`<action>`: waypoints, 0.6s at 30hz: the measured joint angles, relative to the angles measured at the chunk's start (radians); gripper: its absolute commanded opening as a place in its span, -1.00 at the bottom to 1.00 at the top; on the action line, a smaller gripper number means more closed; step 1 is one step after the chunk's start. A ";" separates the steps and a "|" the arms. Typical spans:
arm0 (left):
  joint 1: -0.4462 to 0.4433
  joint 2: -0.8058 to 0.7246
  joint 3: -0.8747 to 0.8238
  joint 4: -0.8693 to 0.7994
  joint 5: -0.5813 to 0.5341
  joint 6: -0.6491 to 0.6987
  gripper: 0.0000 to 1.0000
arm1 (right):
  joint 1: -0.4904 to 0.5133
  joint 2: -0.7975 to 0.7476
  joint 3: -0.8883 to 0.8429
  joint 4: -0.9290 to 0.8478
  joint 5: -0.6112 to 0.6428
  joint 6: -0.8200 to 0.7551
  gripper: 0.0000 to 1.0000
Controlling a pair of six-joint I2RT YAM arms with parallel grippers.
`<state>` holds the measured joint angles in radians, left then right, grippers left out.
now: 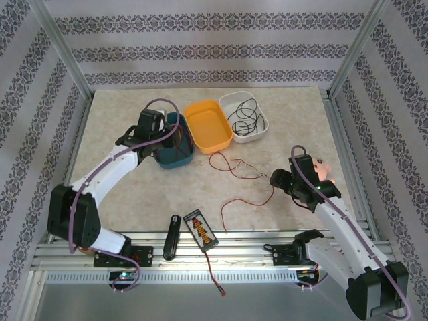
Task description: Untangle the cables
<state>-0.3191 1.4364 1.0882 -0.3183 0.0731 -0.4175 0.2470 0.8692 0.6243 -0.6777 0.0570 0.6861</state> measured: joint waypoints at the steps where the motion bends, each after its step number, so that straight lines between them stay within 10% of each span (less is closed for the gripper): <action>1: -0.015 -0.026 -0.020 0.005 -0.007 0.000 0.30 | 0.000 0.006 0.000 -0.008 0.002 0.002 0.46; 5: -0.085 -0.123 -0.113 0.043 -0.034 0.009 1.00 | 0.019 0.018 -0.005 -0.029 0.003 0.020 0.38; 18: -0.192 -0.328 -0.402 0.331 -0.074 0.045 0.99 | 0.152 0.078 -0.073 -0.051 0.014 0.118 0.30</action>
<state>-0.5114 1.1084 0.6861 0.0128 -0.0013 -0.3721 0.3988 0.9474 0.5510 -0.7288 0.0711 0.8043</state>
